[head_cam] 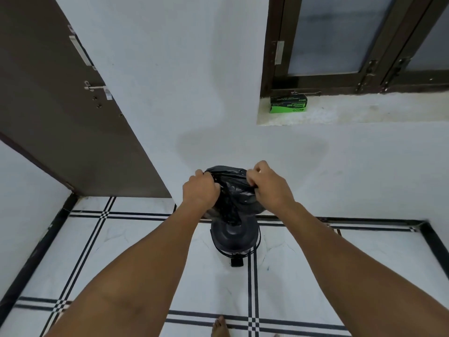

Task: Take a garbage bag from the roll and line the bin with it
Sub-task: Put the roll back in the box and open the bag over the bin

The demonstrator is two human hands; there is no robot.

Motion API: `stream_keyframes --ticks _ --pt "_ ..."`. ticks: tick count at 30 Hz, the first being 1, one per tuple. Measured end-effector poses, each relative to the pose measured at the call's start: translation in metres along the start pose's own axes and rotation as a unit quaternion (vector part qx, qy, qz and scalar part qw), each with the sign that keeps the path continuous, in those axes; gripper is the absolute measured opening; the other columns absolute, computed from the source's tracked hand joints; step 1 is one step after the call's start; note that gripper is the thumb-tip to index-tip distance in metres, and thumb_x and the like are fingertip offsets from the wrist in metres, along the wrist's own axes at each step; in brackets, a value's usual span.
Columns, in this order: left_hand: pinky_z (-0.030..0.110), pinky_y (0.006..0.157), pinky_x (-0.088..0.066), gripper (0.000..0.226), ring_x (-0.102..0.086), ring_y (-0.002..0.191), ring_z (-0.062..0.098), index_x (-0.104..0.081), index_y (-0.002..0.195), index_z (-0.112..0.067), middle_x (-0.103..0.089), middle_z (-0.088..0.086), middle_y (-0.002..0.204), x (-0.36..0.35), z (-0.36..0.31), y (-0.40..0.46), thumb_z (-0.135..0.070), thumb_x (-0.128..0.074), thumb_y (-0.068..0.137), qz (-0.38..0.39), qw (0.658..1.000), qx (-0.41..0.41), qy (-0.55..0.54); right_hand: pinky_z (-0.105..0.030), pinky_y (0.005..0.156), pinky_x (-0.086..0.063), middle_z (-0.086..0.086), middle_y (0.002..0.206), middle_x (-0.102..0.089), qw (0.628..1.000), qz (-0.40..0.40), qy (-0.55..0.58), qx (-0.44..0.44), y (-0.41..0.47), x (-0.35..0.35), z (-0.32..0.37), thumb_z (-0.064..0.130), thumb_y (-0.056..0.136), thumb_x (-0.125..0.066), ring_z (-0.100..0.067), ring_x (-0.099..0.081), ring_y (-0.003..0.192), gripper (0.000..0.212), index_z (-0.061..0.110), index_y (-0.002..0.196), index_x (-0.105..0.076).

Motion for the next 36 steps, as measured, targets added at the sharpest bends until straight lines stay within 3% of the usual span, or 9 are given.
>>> stream_keyframes --ticks 4,9,14,20,24,27,30,33,36 --pt "0.039 0.075 -0.042 0.044 -0.059 0.107 0.032 -0.051 0.129 -0.011 -0.052 0.012 0.124 -0.005 0.004 0.0 -0.044 -0.055 0.101 -0.001 1.0 0.004 0.024 -0.029 0.064 -0.042 0.002 0.113 -0.05 0.998 0.058 -0.037 0.002 0.0 -0.009 0.004 0.014 0.095 -0.054 -0.023 -0.057 0.085 0.026 0.032 0.103 -0.071" --pt "0.035 0.067 -0.038 0.051 -0.055 0.088 0.026 -0.048 0.131 -0.02 -0.052 0.008 0.115 -0.012 0.01 -0.005 -0.028 -0.073 0.087 0.002 0.996 -0.028 0.09 -0.033 0.07 -0.048 -0.005 0.115 -0.051 0.984 0.086 -0.093 -0.123 -0.001 -0.018 -0.006 0.047 0.096 -0.053 -0.027 -0.063 0.091 0.035 0.029 0.124 -0.064" --pt "0.033 0.067 -0.037 0.06 -0.05 0.09 0.023 -0.043 0.129 -0.025 -0.045 0.007 0.119 -0.014 0.019 -0.009 -0.013 -0.074 0.08 0.03 0.985 -0.045 0.165 -0.035 0.064 -0.041 -0.012 0.12 -0.045 0.959 0.109 -0.177 -0.193 -0.007 -0.025 -0.012 0.007 0.083 -0.068 -0.027 -0.05 0.083 0.05 0.019 0.127 -0.049" --pt "0.033 0.073 -0.036 0.035 -0.051 0.103 0.022 -0.059 0.12 -0.026 -0.046 0.003 0.116 -0.028 0.044 -0.002 -0.016 -0.065 0.087 0.057 0.973 -0.021 0.224 -0.033 0.07 -0.041 -0.011 0.123 -0.046 0.939 0.149 -0.207 -0.231 -0.005 -0.043 -0.013 0.008 0.087 -0.067 -0.029 -0.056 0.103 0.033 0.015 0.119 -0.063" --pt "0.041 0.088 -0.038 0.019 -0.059 0.101 0.027 -0.067 0.102 -0.02 -0.064 0.002 0.105 -0.036 0.054 0.008 -0.027 -0.052 0.092 0.047 0.996 0.014 0.079 -0.032 0.068 -0.043 -0.006 0.109 -0.058 0.952 0.134 -0.121 -0.248 0.006 -0.053 -0.004 0.03 0.089 -0.06 -0.029 -0.062 0.095 0.026 0.017 0.109 -0.069" --pt "0.041 0.084 -0.042 0.025 -0.064 0.089 0.029 -0.068 0.085 -0.016 -0.07 0.004 0.089 -0.039 0.061 0.015 -0.032 -0.05 0.093 0.022 0.997 0.035 -0.07 -0.03 0.065 -0.045 -0.002 0.096 -0.069 0.959 0.09 -0.046 -0.266 0.014 -0.056 0.002 0.043 0.093 -0.051 -0.026 -0.063 0.082 0.032 0.02 0.098 -0.072" --pt "0.037 0.08 -0.051 0.014 -0.065 0.093 0.034 -0.07 0.1 -0.01 -0.065 0.012 0.106 -0.046 0.064 0.017 -0.019 -0.063 0.093 0.025 0.982 0.012 -0.187 -0.033 0.071 -0.047 -0.004 0.105 -0.072 0.966 0.046 -0.036 -0.252 0.019 -0.058 0.01 0.039 0.1 -0.051 -0.029 -0.067 0.093 0.028 0.022 0.109 -0.071" --pt "0.041 0.077 -0.051 0.025 -0.058 0.08 0.033 -0.058 0.117 -0.009 -0.048 0.014 0.122 -0.054 0.068 0.016 -0.006 -0.058 0.093 0.047 0.989 -0.016 -0.14 -0.034 0.075 -0.046 -0.005 0.114 -0.07 0.966 0.092 -0.101 -0.221 0.019 -0.067 0.013 0.014 0.096 -0.05 -0.031 -0.067 0.101 0.035 0.023 0.127 -0.061" --pt "0.04 0.069 -0.044 0.023 -0.05 0.073 0.031 -0.053 0.117 -0.009 -0.042 0.014 0.122 -0.066 0.072 0.012 -0.007 -0.056 0.095 0.08 0.993 -0.024 -0.086 -0.034 0.073 -0.044 -0.007 0.112 -0.068 0.945 0.169 -0.144 -0.239 0.011 -0.076 0.008 0.008 0.09 -0.052 -0.031 -0.067 0.1 0.036 0.017 0.125 -0.054"
Point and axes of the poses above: each hand's wrist, its own y-axis towards the middle knuckle, its own x-axis out of the back of the hand, z = x × y, the point moved 4 cm from there along y, towards the middle knuckle
